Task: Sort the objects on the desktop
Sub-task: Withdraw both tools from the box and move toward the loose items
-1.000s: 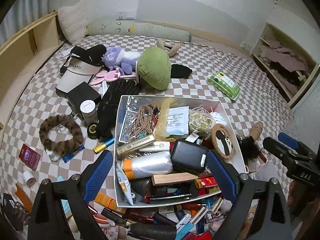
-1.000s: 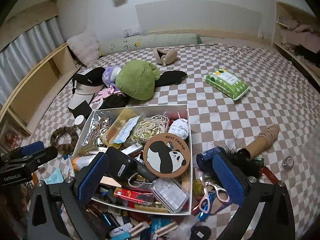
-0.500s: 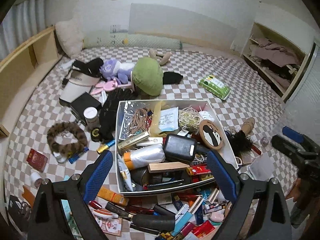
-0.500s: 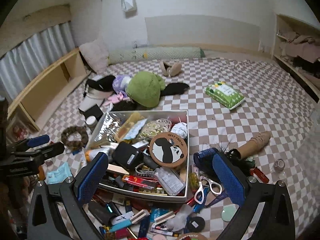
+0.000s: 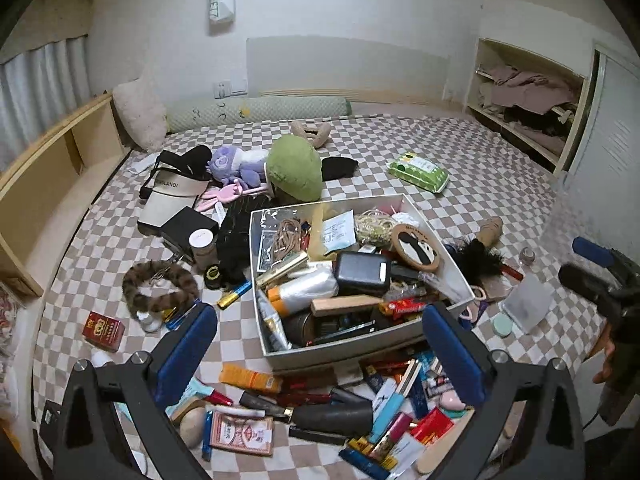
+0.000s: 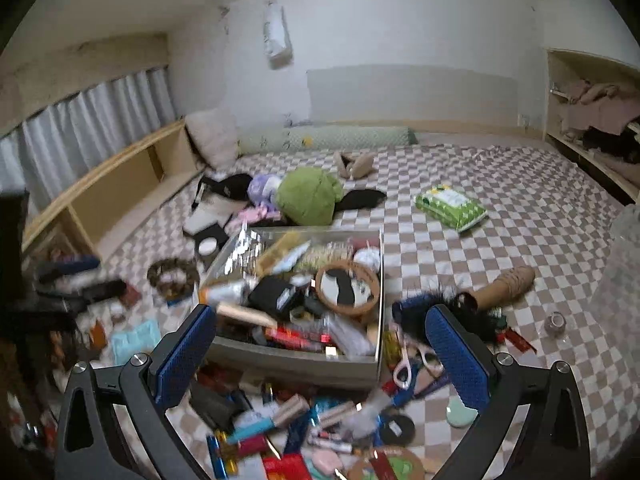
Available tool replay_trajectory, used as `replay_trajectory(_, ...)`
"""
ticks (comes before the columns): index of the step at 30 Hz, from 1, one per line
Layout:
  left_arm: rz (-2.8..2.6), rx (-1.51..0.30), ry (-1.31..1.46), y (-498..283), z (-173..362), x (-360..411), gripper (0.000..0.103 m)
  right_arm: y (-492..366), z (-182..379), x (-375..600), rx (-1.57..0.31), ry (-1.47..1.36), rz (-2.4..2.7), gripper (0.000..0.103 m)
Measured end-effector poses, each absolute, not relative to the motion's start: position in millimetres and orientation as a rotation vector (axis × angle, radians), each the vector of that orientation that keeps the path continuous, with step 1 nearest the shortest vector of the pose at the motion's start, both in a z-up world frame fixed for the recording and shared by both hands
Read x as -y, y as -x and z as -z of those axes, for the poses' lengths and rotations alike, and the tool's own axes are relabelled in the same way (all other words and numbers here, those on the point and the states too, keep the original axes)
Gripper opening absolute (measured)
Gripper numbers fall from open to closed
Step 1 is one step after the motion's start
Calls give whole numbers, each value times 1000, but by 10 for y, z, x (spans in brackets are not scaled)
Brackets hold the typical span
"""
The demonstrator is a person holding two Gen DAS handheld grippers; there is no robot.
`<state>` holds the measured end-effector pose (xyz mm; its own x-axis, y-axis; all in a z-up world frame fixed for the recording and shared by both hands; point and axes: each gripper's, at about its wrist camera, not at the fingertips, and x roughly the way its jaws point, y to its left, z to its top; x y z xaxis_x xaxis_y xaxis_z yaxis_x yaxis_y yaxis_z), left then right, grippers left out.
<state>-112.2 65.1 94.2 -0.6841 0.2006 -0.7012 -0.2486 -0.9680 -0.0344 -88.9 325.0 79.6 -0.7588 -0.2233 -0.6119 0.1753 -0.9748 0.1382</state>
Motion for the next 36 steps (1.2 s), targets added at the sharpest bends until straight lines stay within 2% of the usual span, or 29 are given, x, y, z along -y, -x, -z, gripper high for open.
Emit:
replay_trajectory(7,-2649,-70,1158,959,-754,-460,103,696,-537,-3221,-61,-1070,2723,103)
replay_trajectory(17,-2574,-184,1320,887,-280,-109,103,718,-150,-3304,-79,-1269,2613,103)
replay_trajectory(22,-2536,-81,1448,945,38,191,103,735,62,-3320,-108,-1354,2549,103)
replay_trajectory(36,-2442,-85,1765,972,740,676,103,807,637,-3592,9,-1623,2388,103)
